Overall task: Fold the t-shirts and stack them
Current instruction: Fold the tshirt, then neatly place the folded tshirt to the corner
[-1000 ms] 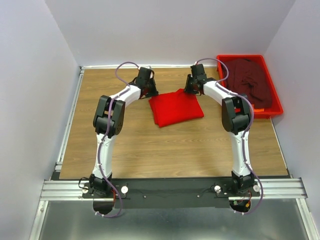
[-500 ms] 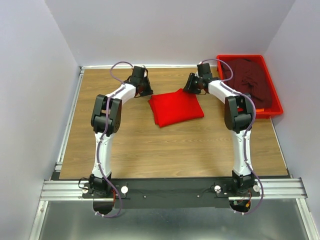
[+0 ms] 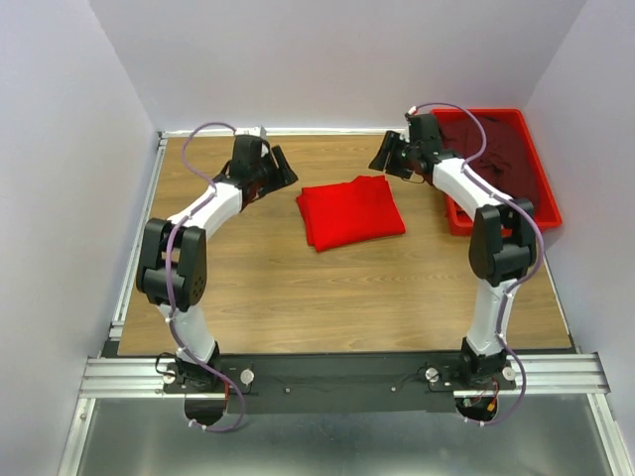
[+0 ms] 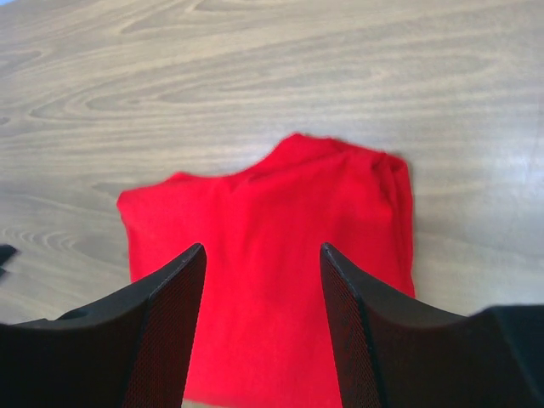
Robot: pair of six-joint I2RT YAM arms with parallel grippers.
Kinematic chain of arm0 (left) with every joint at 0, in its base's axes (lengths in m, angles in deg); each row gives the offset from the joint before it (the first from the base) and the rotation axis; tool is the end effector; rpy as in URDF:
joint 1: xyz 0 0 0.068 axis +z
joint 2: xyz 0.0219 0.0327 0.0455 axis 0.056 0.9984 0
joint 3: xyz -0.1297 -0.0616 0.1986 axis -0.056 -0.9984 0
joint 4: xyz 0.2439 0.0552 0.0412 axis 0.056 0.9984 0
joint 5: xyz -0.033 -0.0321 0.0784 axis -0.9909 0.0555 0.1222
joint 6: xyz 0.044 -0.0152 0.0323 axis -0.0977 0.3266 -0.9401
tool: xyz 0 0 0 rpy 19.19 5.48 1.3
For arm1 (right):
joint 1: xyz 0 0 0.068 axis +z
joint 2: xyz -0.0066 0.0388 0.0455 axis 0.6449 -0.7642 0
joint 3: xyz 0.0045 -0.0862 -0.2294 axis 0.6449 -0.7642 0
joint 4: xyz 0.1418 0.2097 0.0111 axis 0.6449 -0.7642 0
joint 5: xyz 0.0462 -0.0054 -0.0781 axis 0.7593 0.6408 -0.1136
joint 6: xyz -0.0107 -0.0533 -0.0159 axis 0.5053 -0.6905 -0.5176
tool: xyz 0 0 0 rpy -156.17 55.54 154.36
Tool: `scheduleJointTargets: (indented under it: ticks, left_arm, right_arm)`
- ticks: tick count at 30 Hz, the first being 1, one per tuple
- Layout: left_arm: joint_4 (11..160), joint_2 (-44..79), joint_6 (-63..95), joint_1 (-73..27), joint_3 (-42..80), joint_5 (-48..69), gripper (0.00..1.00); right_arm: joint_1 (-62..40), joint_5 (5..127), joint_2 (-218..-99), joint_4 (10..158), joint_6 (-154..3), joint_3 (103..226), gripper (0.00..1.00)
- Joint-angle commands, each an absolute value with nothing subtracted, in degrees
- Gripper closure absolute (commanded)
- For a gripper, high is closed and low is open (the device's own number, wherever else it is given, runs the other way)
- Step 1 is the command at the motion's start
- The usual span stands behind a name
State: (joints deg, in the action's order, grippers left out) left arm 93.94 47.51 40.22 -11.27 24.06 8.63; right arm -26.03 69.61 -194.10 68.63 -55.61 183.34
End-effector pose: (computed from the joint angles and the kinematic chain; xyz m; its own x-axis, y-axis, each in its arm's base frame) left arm 0.3967 -0.1096 0.2188 -0.6695 -0.4173 -0.6145 -0.0034 0.8290 -0.5593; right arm 0.4404 0.1187 0.2182 -0.7136 0.2724 -0.6454 -0.0731 0.8873 0.4554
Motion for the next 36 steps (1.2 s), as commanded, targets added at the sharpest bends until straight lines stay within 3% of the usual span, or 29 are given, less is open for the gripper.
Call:
scheduleJointTargets:
  ticks: [1, 7, 12, 19, 30, 34, 36]
  left_arm:
    - [87.9, 44.7, 41.9, -13.0, 14.1, 5.4, 0.28]
    - [79.3, 44.7, 43.4, -16.0, 5.6, -0.2, 0.25]
    - [76.8, 46.8, 44.8, -17.2, 5.9, -0.1, 0.25]
    - [83.8, 51.0, 46.4, -18.3, 9.7, 8.0, 0.35]
    - [87.0, 56.0, 46.7, -20.8, 14.9, 9.9, 0.48]
    - [86.5, 56.2, 48.7, -21.1, 16.0, 8.2, 0.68]
    - [85.8, 56.1, 49.7, -21.1, 16.2, 7.5, 0.91]
  right_arm:
    - [-26.5, 67.7, -190.5, 68.0, -55.4, 177.5, 0.37]
    - [-26.4, 67.8, -184.8, 70.0, -54.8, 171.3, 0.37]
    - [-26.4, 68.1, -180.5, 70.5, -54.3, 166.4, 0.37]
    - [-25.6, 70.2, -172.5, 72.2, -51.6, 160.8, 0.37]
    - [-24.9, 73.5, -165.6, 72.5, -50.5, 157.7, 0.37]
    - [-24.5, 74.2, -163.9, 72.6, -50.0, 157.2, 0.37]
    - [-24.1, 74.2, -163.1, 72.6, -49.6, 156.8, 0.37]
